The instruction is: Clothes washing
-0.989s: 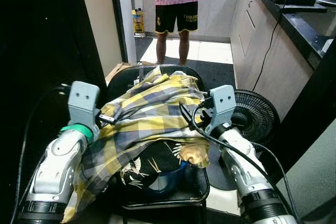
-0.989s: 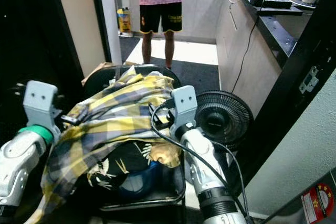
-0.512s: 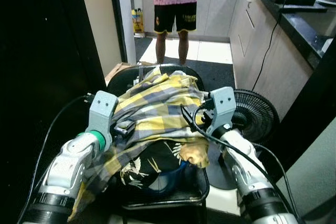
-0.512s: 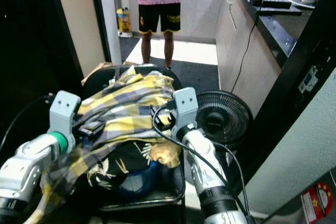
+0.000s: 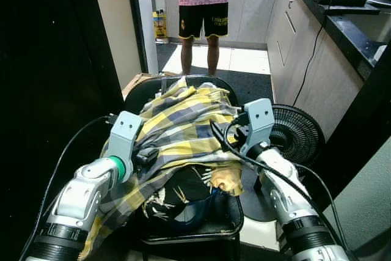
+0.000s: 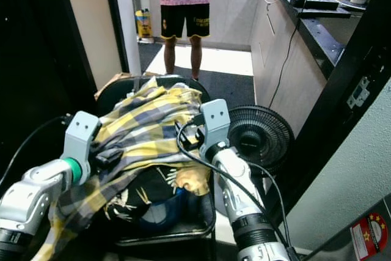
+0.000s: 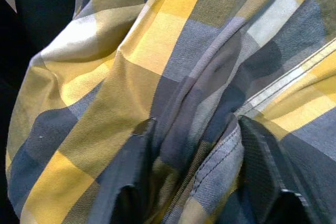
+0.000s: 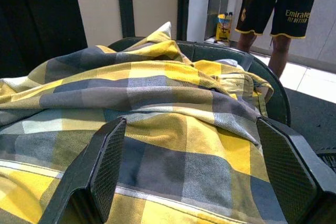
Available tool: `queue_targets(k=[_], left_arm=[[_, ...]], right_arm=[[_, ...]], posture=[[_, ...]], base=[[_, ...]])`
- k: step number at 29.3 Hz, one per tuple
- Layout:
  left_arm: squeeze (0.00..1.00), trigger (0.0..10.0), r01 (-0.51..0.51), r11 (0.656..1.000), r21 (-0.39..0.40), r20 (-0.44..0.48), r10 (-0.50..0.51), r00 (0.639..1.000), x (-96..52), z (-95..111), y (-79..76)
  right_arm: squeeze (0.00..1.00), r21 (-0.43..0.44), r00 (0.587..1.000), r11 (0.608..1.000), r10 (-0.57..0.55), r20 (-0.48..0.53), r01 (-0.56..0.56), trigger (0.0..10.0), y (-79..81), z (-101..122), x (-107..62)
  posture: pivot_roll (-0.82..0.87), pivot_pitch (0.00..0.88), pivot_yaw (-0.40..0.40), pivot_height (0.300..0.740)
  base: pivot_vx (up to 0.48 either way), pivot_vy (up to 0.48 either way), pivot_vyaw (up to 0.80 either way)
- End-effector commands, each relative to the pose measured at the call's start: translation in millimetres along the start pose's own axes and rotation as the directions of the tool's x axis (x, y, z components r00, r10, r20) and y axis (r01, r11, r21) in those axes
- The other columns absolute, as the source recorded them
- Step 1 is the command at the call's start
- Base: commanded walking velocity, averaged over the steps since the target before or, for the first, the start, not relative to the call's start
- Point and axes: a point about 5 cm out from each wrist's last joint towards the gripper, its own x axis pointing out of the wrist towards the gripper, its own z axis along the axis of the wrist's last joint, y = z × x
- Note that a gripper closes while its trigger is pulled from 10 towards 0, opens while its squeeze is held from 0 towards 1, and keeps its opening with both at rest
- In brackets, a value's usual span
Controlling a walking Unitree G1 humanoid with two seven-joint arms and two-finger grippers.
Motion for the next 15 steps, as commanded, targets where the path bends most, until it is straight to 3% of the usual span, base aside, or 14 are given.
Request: queue_targets(k=[1, 15], left_arm=[[0.00, 0.0, 0.042, 0.999, -0.034, -0.071, -0.044, 0.997, -0.2, -16.7, -5.6], [0.00, 0.0, 0.066, 0.994, -0.085, -0.018, -0.068, 0.998, -8.3, -8.3, -7.2]], right_arm=[[0.00, -0.003, 1.000, 1.000, 0.003, -0.005, -0.003, 10.0, -0.7, -1.1, 0.8], [0.00, 0.018, 1.000, 1.000, -0.011, 0.002, 0.011, 10.0, -2.5, -1.2, 0.9]], posture=[[0.02, 0.086, 0.060, 0.740], [0.02, 0.078, 0.057, 0.740]], base=[[0.000, 0.000, 0.00], [0.000, 0.000, 0.00]])
